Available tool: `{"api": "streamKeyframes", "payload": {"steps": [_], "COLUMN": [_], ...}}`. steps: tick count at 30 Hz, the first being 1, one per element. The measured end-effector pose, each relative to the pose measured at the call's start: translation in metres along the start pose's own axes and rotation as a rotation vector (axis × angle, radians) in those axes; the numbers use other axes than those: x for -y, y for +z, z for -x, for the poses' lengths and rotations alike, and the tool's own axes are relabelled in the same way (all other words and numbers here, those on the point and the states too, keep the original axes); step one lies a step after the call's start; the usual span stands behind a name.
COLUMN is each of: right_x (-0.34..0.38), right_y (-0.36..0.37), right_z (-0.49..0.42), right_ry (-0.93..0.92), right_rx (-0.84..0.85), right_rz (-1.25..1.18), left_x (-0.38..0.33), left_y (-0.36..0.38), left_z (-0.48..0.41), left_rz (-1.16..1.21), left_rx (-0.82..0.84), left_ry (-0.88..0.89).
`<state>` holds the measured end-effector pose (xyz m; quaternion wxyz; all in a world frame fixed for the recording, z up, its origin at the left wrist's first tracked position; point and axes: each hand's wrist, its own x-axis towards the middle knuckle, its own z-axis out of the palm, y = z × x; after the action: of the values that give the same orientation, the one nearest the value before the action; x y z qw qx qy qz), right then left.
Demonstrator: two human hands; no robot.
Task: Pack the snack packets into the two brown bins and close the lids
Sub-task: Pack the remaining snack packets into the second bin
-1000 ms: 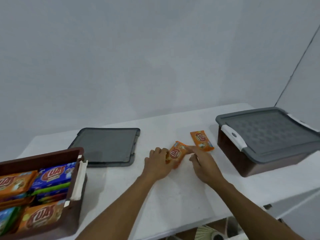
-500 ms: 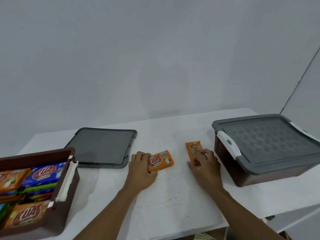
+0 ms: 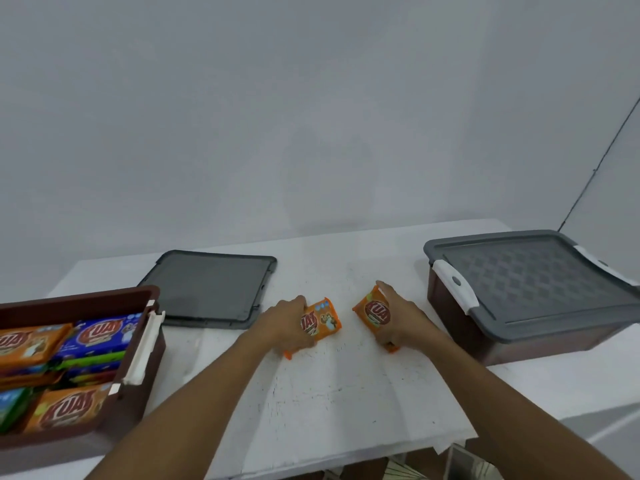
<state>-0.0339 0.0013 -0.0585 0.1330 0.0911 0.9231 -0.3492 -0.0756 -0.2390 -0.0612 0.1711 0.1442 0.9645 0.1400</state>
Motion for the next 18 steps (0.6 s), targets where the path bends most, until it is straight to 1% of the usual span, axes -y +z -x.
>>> {"api": "streamKeyframes", "payload": {"steps": [2,4,6,9,14,18], "right_x": [0.004,0.013,0.025,0.047,0.101,0.152], "right_y": [0.004,0.008,0.011,0.014,0.028,0.052], "right_z": [0.002,0.005,0.009,0.017,0.029,0.044], "right_ry": [0.033,0.068,0.077,0.058,-0.017,-0.085], "right_rx": [0.042,0.031,-0.004,-0.028,-0.005,0.005], "right_rz": [-0.065,-0.179,-0.249,-0.267,-0.323,-0.357], "left_x": [0.005,0.011,0.015,0.024,0.059,0.101], "left_y": [-0.005,-0.015,-0.029,-0.056,-0.108,-0.134], "left_z": [0.007,0.018,0.028,0.044,0.092,0.13], "left_rz": [0.061,0.131,0.158,0.108,0.124,0.155], "left_rx": [0.072,0.089,0.046,-0.011,0.014,-0.03], "left_ry": [-0.024,-0.052,-0.055,0.04,0.127,0.135]}}
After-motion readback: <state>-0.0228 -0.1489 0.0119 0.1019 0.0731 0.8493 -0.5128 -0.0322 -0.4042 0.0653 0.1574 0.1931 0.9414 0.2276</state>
